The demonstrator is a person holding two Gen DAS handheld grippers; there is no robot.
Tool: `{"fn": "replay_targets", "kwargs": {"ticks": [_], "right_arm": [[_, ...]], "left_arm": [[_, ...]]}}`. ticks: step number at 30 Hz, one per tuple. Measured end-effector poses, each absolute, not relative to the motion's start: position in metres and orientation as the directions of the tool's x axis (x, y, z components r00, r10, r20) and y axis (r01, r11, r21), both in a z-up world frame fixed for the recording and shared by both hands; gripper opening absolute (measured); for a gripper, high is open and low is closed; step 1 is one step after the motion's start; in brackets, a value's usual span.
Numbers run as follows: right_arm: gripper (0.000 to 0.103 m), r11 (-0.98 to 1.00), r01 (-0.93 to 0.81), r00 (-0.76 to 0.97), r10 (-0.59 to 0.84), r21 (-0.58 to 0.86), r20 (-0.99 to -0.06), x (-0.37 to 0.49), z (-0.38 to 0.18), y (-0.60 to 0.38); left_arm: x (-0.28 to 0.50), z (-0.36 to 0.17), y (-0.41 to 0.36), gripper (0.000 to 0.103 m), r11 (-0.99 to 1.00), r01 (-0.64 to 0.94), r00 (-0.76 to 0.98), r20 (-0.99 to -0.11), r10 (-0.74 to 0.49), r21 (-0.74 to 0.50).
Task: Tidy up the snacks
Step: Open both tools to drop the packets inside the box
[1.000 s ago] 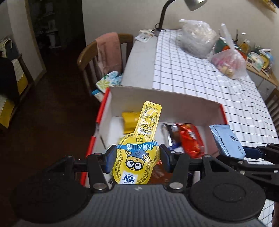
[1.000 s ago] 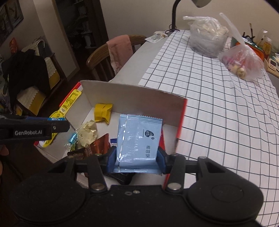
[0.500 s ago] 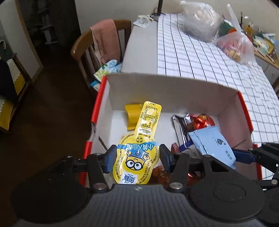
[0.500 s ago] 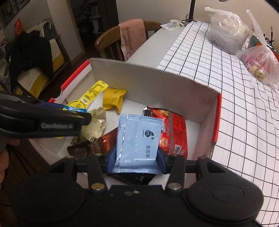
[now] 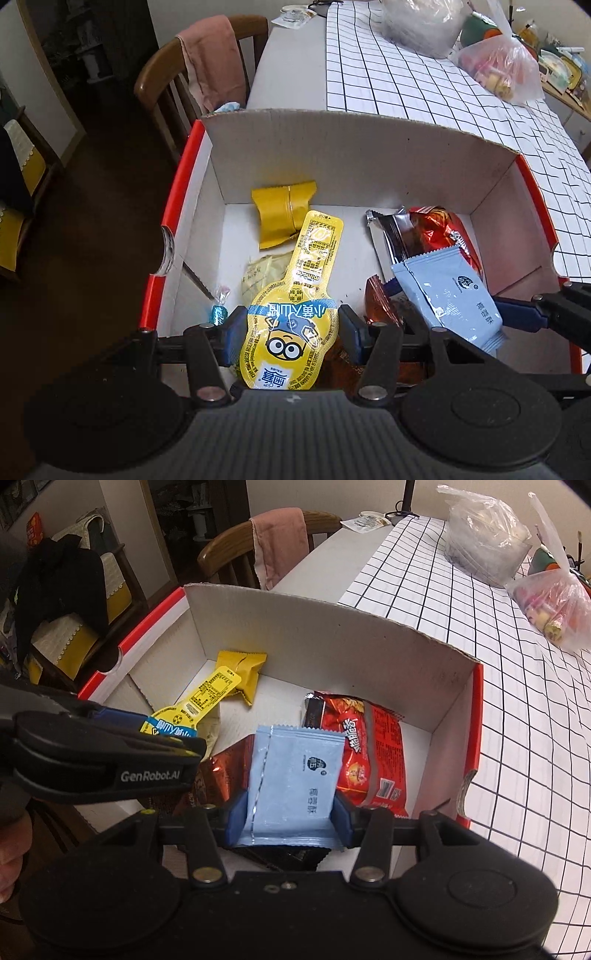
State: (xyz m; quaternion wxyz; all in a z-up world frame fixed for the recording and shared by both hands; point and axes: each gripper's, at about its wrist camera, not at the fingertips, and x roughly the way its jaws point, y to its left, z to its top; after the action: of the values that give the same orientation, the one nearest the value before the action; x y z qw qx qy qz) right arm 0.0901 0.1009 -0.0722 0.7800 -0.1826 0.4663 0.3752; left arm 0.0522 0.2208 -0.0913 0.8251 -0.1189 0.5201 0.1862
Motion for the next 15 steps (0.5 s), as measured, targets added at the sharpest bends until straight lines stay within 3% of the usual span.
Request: {"fn": "replay_targets", "kwargs": {"ticks": [7,15], "right_arm": [[0.055,0.661,-0.746,0.289,0.430,0.080,-0.855,0.090,-0.069,0.096],[0.068,0.670,-0.733,0.300,0.469,0.114,-0.830,0.088,-0.055,0.079]], "left_arm": [[0.048,-0.090,0.219,0.053,0.905,-0.425,0.410,-0.895,0.177,-0.016],[0.036,-0.078,0.217,0.061,0.904,-0.425,0.448,-0.878,0.170,-0.042]]}}
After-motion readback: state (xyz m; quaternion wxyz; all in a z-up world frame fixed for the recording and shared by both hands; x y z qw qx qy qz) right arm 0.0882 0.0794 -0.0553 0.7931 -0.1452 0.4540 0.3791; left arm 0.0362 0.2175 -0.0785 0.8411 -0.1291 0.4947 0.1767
